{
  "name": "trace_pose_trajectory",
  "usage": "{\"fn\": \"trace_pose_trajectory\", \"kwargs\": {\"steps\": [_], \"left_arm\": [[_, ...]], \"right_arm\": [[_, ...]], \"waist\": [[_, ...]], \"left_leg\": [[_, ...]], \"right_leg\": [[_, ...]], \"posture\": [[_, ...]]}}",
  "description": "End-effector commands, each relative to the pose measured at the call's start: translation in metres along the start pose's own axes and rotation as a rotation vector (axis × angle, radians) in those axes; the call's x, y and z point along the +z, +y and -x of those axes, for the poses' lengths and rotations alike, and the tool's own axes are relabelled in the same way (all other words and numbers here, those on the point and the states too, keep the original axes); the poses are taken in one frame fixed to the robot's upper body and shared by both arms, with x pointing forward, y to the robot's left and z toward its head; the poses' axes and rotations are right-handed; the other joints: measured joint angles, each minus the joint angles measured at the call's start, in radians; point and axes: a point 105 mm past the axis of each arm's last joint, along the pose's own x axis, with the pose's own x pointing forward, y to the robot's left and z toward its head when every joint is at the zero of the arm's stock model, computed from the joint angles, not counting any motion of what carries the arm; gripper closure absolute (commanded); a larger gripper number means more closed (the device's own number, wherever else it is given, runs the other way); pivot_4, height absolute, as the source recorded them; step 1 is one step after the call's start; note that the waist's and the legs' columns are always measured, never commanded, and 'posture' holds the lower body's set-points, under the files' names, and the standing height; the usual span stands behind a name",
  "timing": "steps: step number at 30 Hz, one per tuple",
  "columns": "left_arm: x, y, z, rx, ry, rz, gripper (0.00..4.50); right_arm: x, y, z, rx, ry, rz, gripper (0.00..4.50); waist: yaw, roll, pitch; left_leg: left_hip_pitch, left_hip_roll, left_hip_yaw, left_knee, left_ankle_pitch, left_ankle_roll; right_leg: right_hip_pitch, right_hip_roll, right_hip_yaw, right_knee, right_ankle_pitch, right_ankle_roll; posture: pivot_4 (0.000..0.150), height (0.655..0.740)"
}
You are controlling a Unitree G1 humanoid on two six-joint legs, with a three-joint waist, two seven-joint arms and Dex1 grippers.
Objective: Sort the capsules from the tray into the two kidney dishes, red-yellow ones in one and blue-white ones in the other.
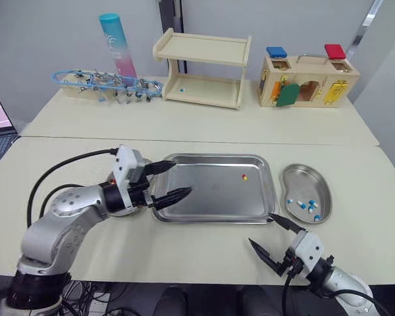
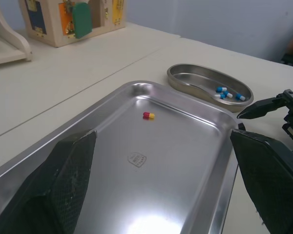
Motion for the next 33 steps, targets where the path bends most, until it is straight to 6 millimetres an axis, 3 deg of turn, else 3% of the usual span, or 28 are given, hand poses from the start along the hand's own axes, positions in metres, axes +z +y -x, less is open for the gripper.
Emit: {"fn": "trace_pose_trajectory", "kwargs": {"steps": [1,27,33], "left_arm": [[-0.001,0.0,-0.013,-0.02,-0.005,-0.024,0.0],[-0.008,0.008,-0.113,-0.035,0.039,-0.035,0.0],[-0.026,0.008,-0.135,-0.091,0.13,-0.07,0.0]], "right_arm": [[0.013,-0.005,0.001,-0.05,-0.039,0.023,0.04],[0.016,-0.004,0.005,-0.109,-0.011,0.018,0.04],[0.017,-0.002,0.005,-0.12,-0.001,0.012,0.04]], "waist": [[0.003,0.0,0.0],[0.004,0.0,0.0],[0.003,0.0,0.0]], "left_leg": [[0.0,0.0,0.0,0.0,0.0,0.0],[-0.001,-0.001,0.0,0.001,0.0,0.0],[-0.001,-0.001,0.0,0.001,0.0,0.0]], "right_leg": [[0.0,0.0,0.0,0.0,0.0,0.0],[0.0,0.0,0.0,0.0,0.0,0.0],[0.0,0.0,0.0,0.0,0.0,0.0]], "posture": [[0.15,0.74],[0.15,0.74],[0.15,0.74]]}}
